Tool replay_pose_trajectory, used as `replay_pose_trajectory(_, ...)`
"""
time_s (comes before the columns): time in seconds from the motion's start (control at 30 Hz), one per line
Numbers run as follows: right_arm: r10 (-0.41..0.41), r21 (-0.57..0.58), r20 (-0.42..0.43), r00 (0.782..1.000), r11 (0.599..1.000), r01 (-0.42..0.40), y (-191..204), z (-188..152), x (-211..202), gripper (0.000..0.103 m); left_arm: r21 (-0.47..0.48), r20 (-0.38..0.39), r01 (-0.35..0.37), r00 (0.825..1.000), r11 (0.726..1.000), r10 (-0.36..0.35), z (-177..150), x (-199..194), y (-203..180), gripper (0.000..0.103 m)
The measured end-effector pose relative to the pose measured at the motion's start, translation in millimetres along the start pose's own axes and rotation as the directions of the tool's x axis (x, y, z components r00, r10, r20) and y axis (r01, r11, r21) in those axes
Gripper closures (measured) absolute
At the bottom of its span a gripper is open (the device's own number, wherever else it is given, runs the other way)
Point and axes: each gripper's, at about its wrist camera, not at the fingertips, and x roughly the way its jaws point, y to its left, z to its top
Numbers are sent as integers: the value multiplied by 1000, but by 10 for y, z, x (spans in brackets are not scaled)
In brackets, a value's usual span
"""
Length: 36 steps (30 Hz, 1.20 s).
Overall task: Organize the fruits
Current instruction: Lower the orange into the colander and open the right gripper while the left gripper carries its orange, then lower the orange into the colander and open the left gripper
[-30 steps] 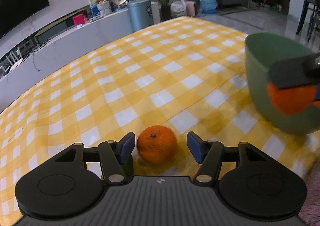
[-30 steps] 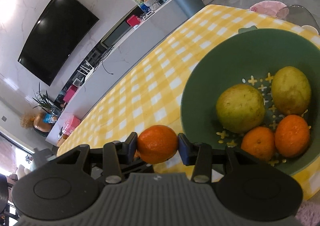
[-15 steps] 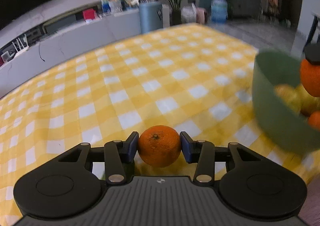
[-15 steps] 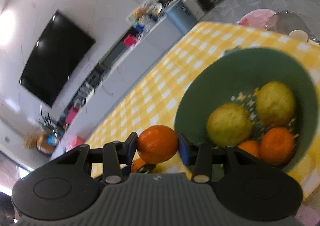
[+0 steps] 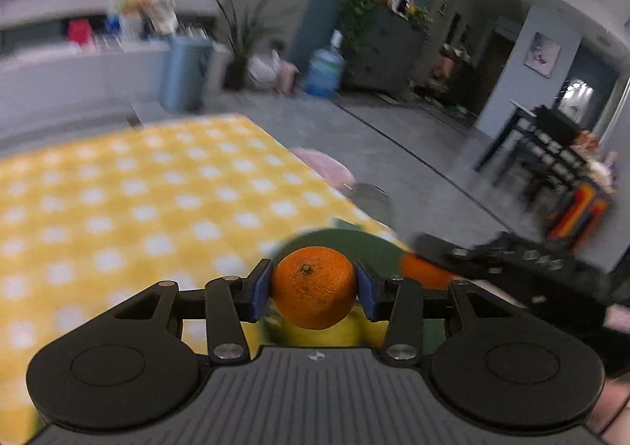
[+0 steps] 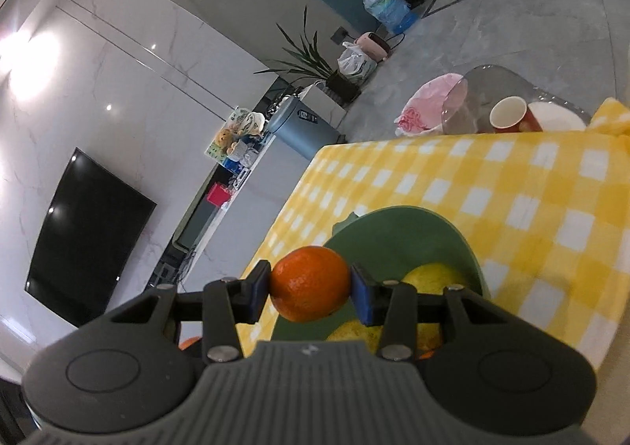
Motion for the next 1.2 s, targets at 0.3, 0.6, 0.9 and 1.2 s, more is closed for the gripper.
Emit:
replay_pose_trajectory(0.3,-80,-49,-94,992,996,76,-84,70,451,61,-92,-78,29,996,995,-37,-105,275,43,53)
replay_pose_trajectory(0.6,-32,-3,-96,995,999,32,-120,122,425,44,-54,-109,67,991,996,-73,-160,286,-132,53)
replay_pose_trajectory(0.9,16,61,-13,1000,998,-15,-191,229,197,41,-125,-173,110,976,986,-131,-141,505,-129,52)
replay_pose_trajectory(1.2,-9,56,-15,1000,998,10,-243,243,217,41,-70,-167,109,979,992,-119,-237,620,-274,52)
